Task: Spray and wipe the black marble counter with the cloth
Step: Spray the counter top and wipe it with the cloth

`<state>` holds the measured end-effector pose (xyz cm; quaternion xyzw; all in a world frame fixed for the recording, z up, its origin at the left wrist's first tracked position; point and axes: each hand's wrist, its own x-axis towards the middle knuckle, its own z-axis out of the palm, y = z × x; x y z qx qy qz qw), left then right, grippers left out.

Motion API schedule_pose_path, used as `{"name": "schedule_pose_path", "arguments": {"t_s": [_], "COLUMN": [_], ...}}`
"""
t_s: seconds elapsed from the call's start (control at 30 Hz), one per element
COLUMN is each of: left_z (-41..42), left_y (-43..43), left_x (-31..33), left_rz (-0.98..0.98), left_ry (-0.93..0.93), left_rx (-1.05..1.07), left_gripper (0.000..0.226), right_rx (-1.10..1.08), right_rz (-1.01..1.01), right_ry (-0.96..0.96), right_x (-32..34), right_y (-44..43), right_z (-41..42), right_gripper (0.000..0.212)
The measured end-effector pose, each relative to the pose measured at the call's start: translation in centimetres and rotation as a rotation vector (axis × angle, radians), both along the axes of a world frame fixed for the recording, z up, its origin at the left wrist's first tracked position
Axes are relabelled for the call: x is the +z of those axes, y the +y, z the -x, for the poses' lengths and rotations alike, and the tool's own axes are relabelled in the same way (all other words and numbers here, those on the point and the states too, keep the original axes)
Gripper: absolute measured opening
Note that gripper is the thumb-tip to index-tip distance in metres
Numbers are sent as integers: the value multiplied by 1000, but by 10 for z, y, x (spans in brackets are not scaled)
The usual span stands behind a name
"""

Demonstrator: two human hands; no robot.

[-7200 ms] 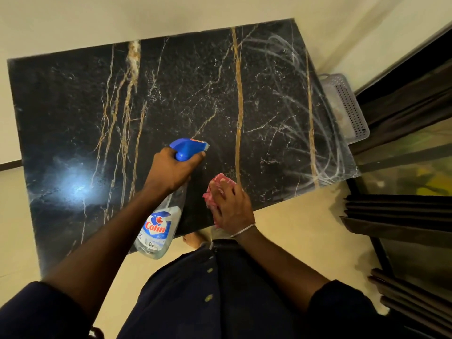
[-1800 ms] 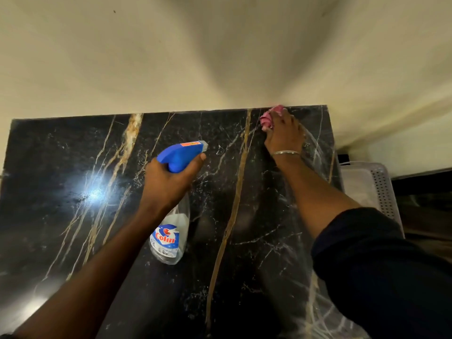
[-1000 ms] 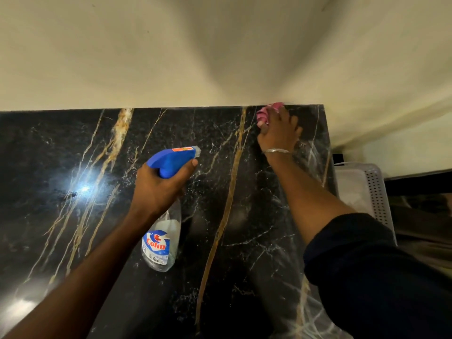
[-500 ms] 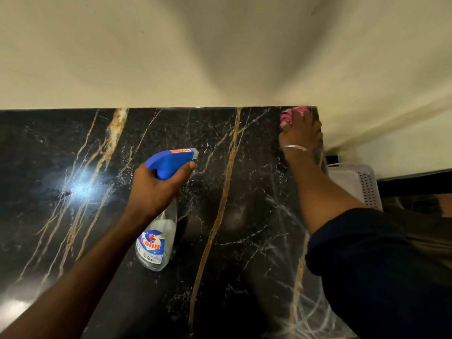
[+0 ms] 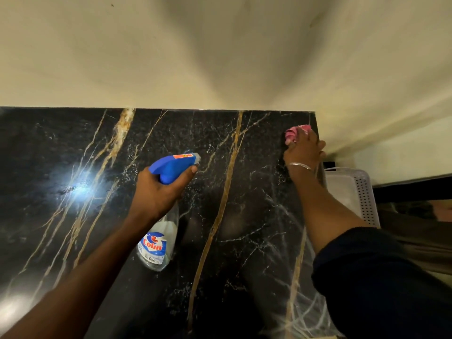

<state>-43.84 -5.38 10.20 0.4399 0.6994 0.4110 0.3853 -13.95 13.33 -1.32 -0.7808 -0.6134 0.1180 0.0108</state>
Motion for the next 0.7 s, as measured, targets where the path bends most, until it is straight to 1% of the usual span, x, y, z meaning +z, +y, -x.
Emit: {"name": "schedule_pose_path", "arguments": {"t_s": [0.07, 0.17, 0.27, 0.33, 0.37, 0.4, 0.47, 0.53, 0.63, 0.7], "left_z": [-2, -6, -5, -1, 0, 1, 2, 4, 3, 3], "left_y": [-2, -4, -3, -2, -2, -2, -3, -4, -7, -9], "left_x": [1, 2, 3, 3, 4, 5, 7, 10, 13, 13], "left_rz": [3, 18, 18, 11, 9, 3, -2, -7, -29, -44], "left_ry": [7, 8, -16, -46, -57, -63, -64, -56, -64, -63], "left_rx": [3, 17, 8, 16, 21, 26, 31, 24, 19, 21], "left_gripper": [13, 15, 19, 23, 24, 24, 22, 19, 11, 9], "right_rx": [45, 254, 459, 527, 501, 431, 231, 64, -83, -56], "right_rz": [-8, -53, -32, -34, -57, -83, -100, -87, -69, -72], "right_ry": [15, 33, 4, 1, 1, 5, 26, 26, 36, 34], "right_x": [1, -3, -5, -4, -6, -8, -11, -11, -7, -5], "right_y": [-11, -33, -39, -35, -33, -32, -29, -26, -30, -43], "right_z": [30, 67, 63, 40, 24, 7, -24, -35, -11, 21], "right_gripper": [66, 63, 59, 57, 57, 58, 58, 55, 54, 58]}}
